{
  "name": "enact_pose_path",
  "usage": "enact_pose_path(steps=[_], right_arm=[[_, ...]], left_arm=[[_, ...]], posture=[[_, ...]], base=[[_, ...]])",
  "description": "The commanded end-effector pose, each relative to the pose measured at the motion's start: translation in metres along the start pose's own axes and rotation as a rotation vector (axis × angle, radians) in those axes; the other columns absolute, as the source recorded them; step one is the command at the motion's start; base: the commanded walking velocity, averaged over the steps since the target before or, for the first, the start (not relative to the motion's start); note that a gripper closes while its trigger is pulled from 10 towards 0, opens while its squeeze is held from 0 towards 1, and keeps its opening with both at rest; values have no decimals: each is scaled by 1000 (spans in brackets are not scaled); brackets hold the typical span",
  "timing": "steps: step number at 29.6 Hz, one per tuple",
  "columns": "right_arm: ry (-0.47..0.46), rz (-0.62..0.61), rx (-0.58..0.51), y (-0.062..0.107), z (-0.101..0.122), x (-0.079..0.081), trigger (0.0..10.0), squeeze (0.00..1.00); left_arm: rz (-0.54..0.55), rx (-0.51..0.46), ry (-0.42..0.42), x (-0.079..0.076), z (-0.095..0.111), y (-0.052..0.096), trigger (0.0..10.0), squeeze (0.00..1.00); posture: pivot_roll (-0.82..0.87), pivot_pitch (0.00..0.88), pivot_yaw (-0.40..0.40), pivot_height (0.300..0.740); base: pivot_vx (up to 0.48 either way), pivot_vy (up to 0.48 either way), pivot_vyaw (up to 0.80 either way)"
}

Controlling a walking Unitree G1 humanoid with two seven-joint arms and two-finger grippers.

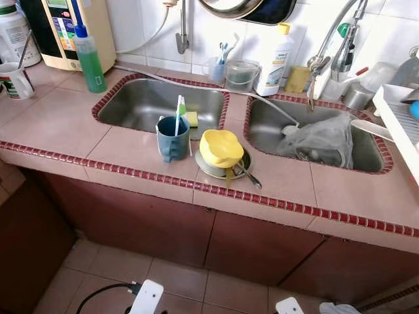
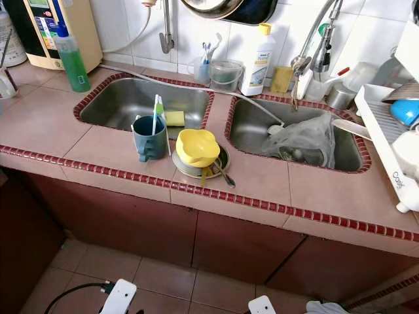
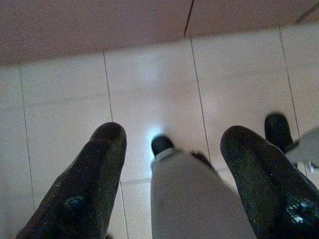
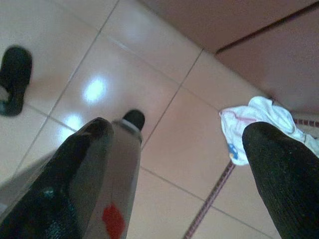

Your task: Kitchen organization

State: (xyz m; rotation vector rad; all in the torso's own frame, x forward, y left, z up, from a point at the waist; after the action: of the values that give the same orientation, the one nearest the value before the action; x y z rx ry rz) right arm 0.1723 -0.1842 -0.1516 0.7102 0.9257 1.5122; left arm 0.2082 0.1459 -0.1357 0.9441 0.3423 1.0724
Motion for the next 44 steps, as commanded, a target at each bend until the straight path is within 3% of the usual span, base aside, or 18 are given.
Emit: enact_pose_path(steps=[1, 5, 6, 7, 11, 20, 24, 28, 33, 36, 39, 42, 44], right_arm=[[-34, -12, -80, -3, 26, -5, 10000, 0], [-25, 7, -197, -4, 66, -2, 10000, 0], [-25, 7, -197, -4, 66, -2, 10000, 0], [-32, 38, -261, -4, 87, 3, 10000, 0], [-10, 102, -403, 2, 127, 13, 10000, 0], [29, 222, -586, 20, 155, 24, 10000, 0], [54, 276, -623, 26, 156, 30, 10000, 0], [68, 408, -662, 36, 158, 45, 10000, 0], [92, 589, -735, 60, 169, 58, 10000, 0], [91, 740, -750, 82, 176, 66, 10000, 0], [97, 872, -763, 106, 184, 72, 10000, 0], [79, 1002, -839, 146, 210, 72, 10000, 0], [73, 1034, -870, 159, 220, 72, 10000, 0]], left_arm=[[13, -109, -10, 6, 33, -5, 10000, 0], [-6, -248, 19, 14, 80, -7, 10000, 0], [-6, -248, 19, 14, 80, -7, 10000, 0], [6, -305, 7, 22, 96, -6, 10000, 0], [31, -411, 2, 39, 119, 0, 10000, 0], [48, -578, -39, 55, 125, 21, 10000, 0], [33, -631, -71, 53, 123, 29, 10000, 0], [-21, -696, -135, 45, 127, 39, 10000, 0], [-98, -805, -174, 35, 145, 57, 10000, 0], [-151, -896, -187, 29, 161, 75, 10000, 0], [-207, -928, -190, 27, 165, 87, 10000, 0], [-258, -986, -136, 36, 180, 110, 10000, 0], [-254, -1000, -149, 41, 184, 116, 10000, 0]], posture=[[176, 0, -51, 740], [175, 5, -50, 740], [175, 5, -50, 740], [175, 5, -50, 740], [172, 18, -44, 740], [167, 25, -41, 740], [163, 29, -44, 740], [164, 40, -55, 740], [166, 46, -61, 740], [166, 46, -61, 740], [162, 44, -58, 740], [158, 42, -56, 740], [164, 41, -60, 740]], base=[[0, 0, 0], [0, 0, 0], [0, 0, 0], [0, 0, 0], [0, 0, 0], [0, 0, 0], [0, 0, 0], [0, 0, 0], [0, 0, 0], [0, 0, 0], [0, 0, 0], [0, 0, 0], [0, 0, 0]])
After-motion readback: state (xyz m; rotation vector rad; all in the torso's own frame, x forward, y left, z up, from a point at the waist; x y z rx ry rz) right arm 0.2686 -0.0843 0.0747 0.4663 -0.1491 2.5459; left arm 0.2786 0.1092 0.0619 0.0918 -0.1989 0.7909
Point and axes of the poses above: a point about 5 cm out from each wrist's last joint towards the gripper, its own y axis pointing back from the gripper into the wrist, its own z axis along the axis of the wrist's last joint, x = y × z, the point moved 6 cm from there along -y, pointing out of the wrist towards the gripper, and after that the axes turned 10 degrees about -y, right-handed, at the moved point
